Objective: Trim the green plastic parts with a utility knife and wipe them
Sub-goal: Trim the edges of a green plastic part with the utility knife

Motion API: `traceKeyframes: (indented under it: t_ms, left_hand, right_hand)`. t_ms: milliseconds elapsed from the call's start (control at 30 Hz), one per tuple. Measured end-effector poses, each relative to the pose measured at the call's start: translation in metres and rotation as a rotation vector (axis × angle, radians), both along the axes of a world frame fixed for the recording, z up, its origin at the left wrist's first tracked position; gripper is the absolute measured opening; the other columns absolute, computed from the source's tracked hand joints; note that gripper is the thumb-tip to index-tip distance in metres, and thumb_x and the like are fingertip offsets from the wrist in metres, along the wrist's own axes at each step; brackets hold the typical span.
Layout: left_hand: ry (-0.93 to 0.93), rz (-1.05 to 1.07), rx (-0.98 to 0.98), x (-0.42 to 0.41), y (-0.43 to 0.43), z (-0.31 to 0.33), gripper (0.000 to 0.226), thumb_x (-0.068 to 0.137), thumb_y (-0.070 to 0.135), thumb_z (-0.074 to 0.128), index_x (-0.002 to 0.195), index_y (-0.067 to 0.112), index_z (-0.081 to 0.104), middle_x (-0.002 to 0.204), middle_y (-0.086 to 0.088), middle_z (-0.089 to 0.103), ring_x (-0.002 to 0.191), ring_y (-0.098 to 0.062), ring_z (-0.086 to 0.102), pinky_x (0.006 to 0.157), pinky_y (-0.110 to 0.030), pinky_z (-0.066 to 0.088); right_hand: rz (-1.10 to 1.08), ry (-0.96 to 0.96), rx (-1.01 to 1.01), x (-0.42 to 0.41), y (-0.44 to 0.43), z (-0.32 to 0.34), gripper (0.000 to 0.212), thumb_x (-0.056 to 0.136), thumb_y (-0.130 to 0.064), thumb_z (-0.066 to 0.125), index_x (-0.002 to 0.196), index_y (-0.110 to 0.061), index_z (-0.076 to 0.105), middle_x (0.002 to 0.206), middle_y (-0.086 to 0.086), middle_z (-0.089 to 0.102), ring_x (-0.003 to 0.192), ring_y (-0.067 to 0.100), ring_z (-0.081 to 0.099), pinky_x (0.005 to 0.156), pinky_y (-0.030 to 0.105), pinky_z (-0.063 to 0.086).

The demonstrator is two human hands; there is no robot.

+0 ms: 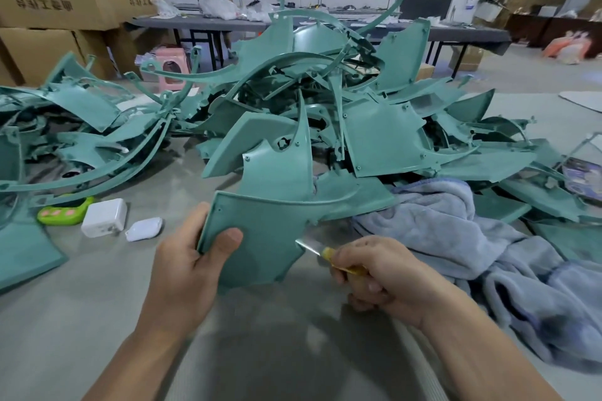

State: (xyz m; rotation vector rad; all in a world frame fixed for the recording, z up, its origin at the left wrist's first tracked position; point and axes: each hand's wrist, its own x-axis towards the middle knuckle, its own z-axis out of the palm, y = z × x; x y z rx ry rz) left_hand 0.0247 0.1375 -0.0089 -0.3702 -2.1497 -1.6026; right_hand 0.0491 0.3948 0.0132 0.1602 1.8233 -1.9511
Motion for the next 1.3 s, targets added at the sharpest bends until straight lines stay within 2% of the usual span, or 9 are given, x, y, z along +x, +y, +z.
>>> traceKeyframes:
  t_ms: [100,267,467,667,767,867,967,1100,1300]
  left_hand:
    - [-0.002,0.011,0.033,-0.001,-0.002,0.003,0.037,0.082,0.08,0.058,0.102,0.05,0.069,0.094,0.013,0.074,0.08,-0.006,0.067,0.061,-0.032,0.051]
    - [0.006,-0.022,0.047,-0.002,-0.002,0.002,0.029,0.087,0.07,0.06,0.105,0.049,0.07,0.096,0.013,0.074,0.08,-0.004,0.068,0.058,-0.026,0.053]
    - [-0.068,0.049,0.083,-0.01,-0.007,0.0,0.02,0.087,0.048,0.059,0.103,0.05,0.07,0.096,0.019,0.074,0.083,0.003,0.067,0.057,-0.011,0.049]
    - [-0.385,0.113,0.093,-0.021,-0.012,-0.013,0.032,0.069,0.054,0.067,0.1,0.053,0.071,0.098,0.022,0.076,0.089,-0.003,0.072,0.076,-0.037,0.059]
    - [-0.49,0.13,0.262,-0.022,-0.013,-0.013,0.028,0.074,0.042,0.068,0.101,0.043,0.075,0.101,0.011,0.078,0.093,-0.015,0.075,0.084,-0.048,0.061]
    - [-0.614,0.12,0.475,-0.02,-0.009,-0.008,0.017,0.09,0.032,0.064,0.096,0.029,0.08,0.095,0.0,0.08,0.082,-0.021,0.077,0.063,-0.037,0.061]
    - [-0.776,0.079,0.642,-0.016,-0.002,0.0,0.019,0.1,0.025,0.062,0.092,0.011,0.073,0.064,-0.001,0.07,0.045,-0.015,0.063,0.038,-0.02,0.043]
    - [-0.849,-0.076,0.653,-0.012,0.006,0.004,0.025,0.104,0.029,0.054,0.088,0.012,0.062,0.05,0.001,0.044,0.036,-0.011,0.04,0.032,-0.02,0.029]
    - [-0.89,-0.106,0.674,-0.016,0.006,0.008,0.028,0.107,0.03,0.046,0.089,0.011,0.055,0.047,0.003,0.043,0.032,-0.007,0.035,0.029,-0.017,0.025]
  right_hand:
    - [-0.046,0.067,0.048,-0.001,0.0,0.0,0.032,0.096,-0.004,0.051,0.065,-0.003,0.058,0.042,0.002,0.026,0.036,0.013,0.014,0.055,0.035,0.012]
    - [-0.083,0.082,-0.143,-0.002,-0.011,-0.003,0.035,0.101,-0.012,0.051,0.068,-0.005,0.06,0.043,0.003,0.028,0.035,0.013,0.015,0.048,0.027,0.022]
    - [-0.056,0.086,0.019,-0.005,-0.009,-0.001,0.031,0.099,-0.009,0.051,0.07,-0.003,0.059,0.044,0.003,0.027,0.036,0.014,0.015,0.049,0.028,0.017]
    - [-0.185,0.17,-0.008,-0.005,-0.006,-0.01,0.03,0.105,-0.015,0.046,0.081,-0.003,0.059,0.048,0.003,0.037,0.037,0.012,0.024,0.047,0.029,0.018]
    - [-0.196,0.298,0.049,-0.002,-0.005,-0.014,0.033,0.105,-0.015,0.05,0.078,-0.005,0.065,0.05,0.007,0.043,0.042,0.014,0.034,0.041,0.024,0.022]
    - [-0.216,0.483,0.134,-0.003,-0.011,-0.017,0.035,0.103,-0.015,0.054,0.072,-0.011,0.07,0.053,0.007,0.052,0.048,0.018,0.042,0.043,0.026,0.031]
    - [-0.118,0.685,0.175,-0.001,-0.02,-0.017,0.029,0.102,-0.018,0.06,0.076,-0.01,0.07,0.057,0.006,0.057,0.053,0.02,0.049,0.051,0.031,0.038]
    - [-0.05,0.798,0.439,0.002,-0.03,-0.021,0.031,0.095,-0.042,0.06,0.076,-0.018,0.068,0.063,0.006,0.058,0.058,0.022,0.051,0.055,0.035,0.04]
    - [-0.359,0.92,0.448,-0.006,-0.025,-0.022,0.03,0.099,-0.024,0.064,0.07,-0.017,0.063,0.06,0.007,0.053,0.057,0.024,0.047,0.054,0.04,0.039]
